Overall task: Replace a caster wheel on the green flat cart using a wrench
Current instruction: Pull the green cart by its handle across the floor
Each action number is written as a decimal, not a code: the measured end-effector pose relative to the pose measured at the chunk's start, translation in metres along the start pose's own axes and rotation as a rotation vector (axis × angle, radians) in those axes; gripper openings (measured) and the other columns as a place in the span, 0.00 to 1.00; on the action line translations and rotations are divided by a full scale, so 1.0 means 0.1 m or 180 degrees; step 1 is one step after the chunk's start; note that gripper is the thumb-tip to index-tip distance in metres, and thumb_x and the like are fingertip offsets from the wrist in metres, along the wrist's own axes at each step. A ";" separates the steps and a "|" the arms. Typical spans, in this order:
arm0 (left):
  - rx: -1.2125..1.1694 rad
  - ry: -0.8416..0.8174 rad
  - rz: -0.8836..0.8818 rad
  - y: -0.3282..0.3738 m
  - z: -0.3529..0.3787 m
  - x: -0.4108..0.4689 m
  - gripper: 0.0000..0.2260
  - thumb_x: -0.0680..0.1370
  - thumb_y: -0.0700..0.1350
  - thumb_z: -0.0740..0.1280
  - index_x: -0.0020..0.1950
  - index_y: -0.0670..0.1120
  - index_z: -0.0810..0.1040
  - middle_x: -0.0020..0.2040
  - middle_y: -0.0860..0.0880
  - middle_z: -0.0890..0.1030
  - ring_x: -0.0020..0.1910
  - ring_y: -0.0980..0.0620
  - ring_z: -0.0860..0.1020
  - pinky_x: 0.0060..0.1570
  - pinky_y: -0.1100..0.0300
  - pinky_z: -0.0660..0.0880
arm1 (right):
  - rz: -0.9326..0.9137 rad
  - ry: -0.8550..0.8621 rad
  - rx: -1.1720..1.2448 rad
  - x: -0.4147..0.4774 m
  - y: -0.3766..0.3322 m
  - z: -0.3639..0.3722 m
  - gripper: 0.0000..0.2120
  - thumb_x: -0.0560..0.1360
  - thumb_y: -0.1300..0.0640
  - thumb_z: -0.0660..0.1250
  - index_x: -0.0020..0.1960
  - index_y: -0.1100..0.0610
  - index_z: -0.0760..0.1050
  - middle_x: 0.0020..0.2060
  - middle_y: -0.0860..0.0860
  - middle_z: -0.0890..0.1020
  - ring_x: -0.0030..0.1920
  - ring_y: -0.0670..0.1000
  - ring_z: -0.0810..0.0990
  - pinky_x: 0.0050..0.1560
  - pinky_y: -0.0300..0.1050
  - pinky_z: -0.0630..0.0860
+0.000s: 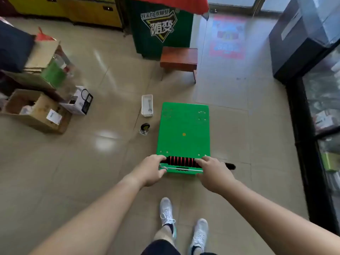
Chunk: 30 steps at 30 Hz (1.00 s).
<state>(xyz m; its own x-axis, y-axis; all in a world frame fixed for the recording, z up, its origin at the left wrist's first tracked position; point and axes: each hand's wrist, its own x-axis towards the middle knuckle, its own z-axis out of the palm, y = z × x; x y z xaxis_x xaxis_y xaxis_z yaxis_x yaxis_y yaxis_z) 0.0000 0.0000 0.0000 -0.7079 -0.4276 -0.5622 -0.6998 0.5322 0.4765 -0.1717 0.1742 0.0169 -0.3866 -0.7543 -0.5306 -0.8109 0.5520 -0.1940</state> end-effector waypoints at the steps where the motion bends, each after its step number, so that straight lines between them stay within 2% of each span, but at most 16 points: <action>1: -0.0033 -0.0058 -0.0012 -0.10 0.02 0.10 0.24 0.82 0.47 0.69 0.78 0.47 0.71 0.75 0.46 0.74 0.74 0.46 0.72 0.73 0.54 0.69 | 0.0008 -0.0059 -0.0020 0.11 -0.03 0.04 0.26 0.80 0.49 0.62 0.76 0.47 0.64 0.66 0.51 0.74 0.64 0.58 0.74 0.63 0.54 0.72; 5: -0.0100 -0.0101 0.0042 -0.46 0.13 0.41 0.22 0.82 0.45 0.69 0.76 0.46 0.73 0.75 0.46 0.74 0.75 0.47 0.71 0.75 0.55 0.66 | 0.0120 -0.0089 -0.0149 0.46 -0.14 0.23 0.28 0.81 0.50 0.62 0.79 0.50 0.59 0.73 0.53 0.69 0.72 0.57 0.67 0.70 0.57 0.64; 8: -0.0179 0.0019 0.0084 -0.68 0.16 0.56 0.21 0.80 0.43 0.71 0.74 0.46 0.76 0.72 0.47 0.77 0.73 0.47 0.73 0.74 0.52 0.68 | 0.0135 -0.0122 -0.0107 0.63 -0.20 0.31 0.30 0.81 0.51 0.62 0.80 0.50 0.56 0.78 0.55 0.62 0.78 0.56 0.59 0.75 0.62 0.56; 12: -0.0204 -0.0017 0.0047 -0.87 0.21 0.70 0.19 0.81 0.44 0.71 0.72 0.47 0.77 0.70 0.48 0.78 0.70 0.45 0.75 0.71 0.48 0.71 | 0.0149 -0.0303 -0.0118 0.76 -0.18 0.41 0.29 0.82 0.52 0.61 0.80 0.50 0.56 0.78 0.53 0.62 0.79 0.56 0.58 0.76 0.65 0.54; 15: -0.0282 -0.0034 0.0033 -0.86 0.20 0.79 0.14 0.84 0.48 0.67 0.69 0.47 0.79 0.66 0.47 0.79 0.67 0.43 0.75 0.68 0.47 0.71 | 0.0088 -0.0340 -0.0192 0.80 -0.08 0.49 0.28 0.82 0.54 0.61 0.79 0.50 0.58 0.77 0.50 0.65 0.78 0.55 0.60 0.75 0.67 0.54; 17: -0.0182 -0.0156 0.0058 -0.84 0.19 0.84 0.15 0.85 0.51 0.65 0.70 0.48 0.78 0.67 0.48 0.78 0.70 0.45 0.71 0.69 0.49 0.69 | 0.0067 -0.0342 -0.0103 0.80 -0.02 0.50 0.27 0.82 0.54 0.61 0.79 0.49 0.59 0.77 0.49 0.66 0.77 0.55 0.63 0.75 0.66 0.57; 20: 0.0061 -0.0574 0.0124 -0.80 0.18 0.89 0.18 0.85 0.55 0.63 0.73 0.50 0.75 0.69 0.51 0.77 0.72 0.48 0.71 0.73 0.50 0.64 | 0.0011 -0.0428 -0.0024 0.83 0.03 0.51 0.24 0.82 0.54 0.62 0.77 0.50 0.62 0.73 0.49 0.71 0.71 0.56 0.71 0.71 0.61 0.66; 22: 0.0282 -0.0898 0.0110 -0.78 0.20 0.92 0.17 0.85 0.55 0.62 0.72 0.51 0.74 0.67 0.51 0.77 0.70 0.48 0.71 0.75 0.49 0.61 | -0.0025 -0.0550 0.0038 0.83 0.04 0.55 0.23 0.81 0.56 0.64 0.74 0.51 0.65 0.67 0.50 0.76 0.65 0.58 0.76 0.67 0.59 0.69; 25: 0.0357 -0.1063 0.0069 -0.80 0.26 0.95 0.13 0.85 0.53 0.62 0.66 0.49 0.75 0.59 0.50 0.76 0.65 0.47 0.72 0.65 0.52 0.68 | -0.0115 -0.0598 0.0052 0.83 0.09 0.60 0.23 0.81 0.61 0.64 0.74 0.53 0.64 0.64 0.51 0.77 0.64 0.58 0.76 0.68 0.63 0.66; 27: 0.0374 -0.1003 0.0017 -0.77 0.26 0.96 0.10 0.85 0.53 0.62 0.63 0.49 0.74 0.56 0.51 0.75 0.63 0.47 0.71 0.62 0.51 0.69 | -0.0169 -0.0585 0.0071 0.84 0.14 0.59 0.23 0.82 0.61 0.62 0.76 0.55 0.62 0.66 0.53 0.75 0.66 0.59 0.74 0.70 0.64 0.62; 30: 0.0498 -0.1009 -0.0094 -0.62 0.23 1.01 0.08 0.86 0.52 0.61 0.62 0.51 0.73 0.54 0.52 0.72 0.58 0.48 0.71 0.59 0.52 0.69 | -0.0220 -0.0591 0.0110 0.87 0.23 0.53 0.21 0.82 0.62 0.61 0.74 0.55 0.64 0.63 0.54 0.76 0.64 0.60 0.74 0.72 0.66 0.60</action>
<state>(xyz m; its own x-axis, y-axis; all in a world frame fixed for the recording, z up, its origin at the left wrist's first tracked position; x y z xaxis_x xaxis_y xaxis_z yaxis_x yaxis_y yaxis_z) -0.0262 -0.0593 -0.1020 -0.6057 -0.2093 -0.7677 -0.6789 0.6391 0.3614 -0.2006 0.1400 -0.0770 -0.2404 -0.7142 -0.6574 -0.8160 0.5155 -0.2616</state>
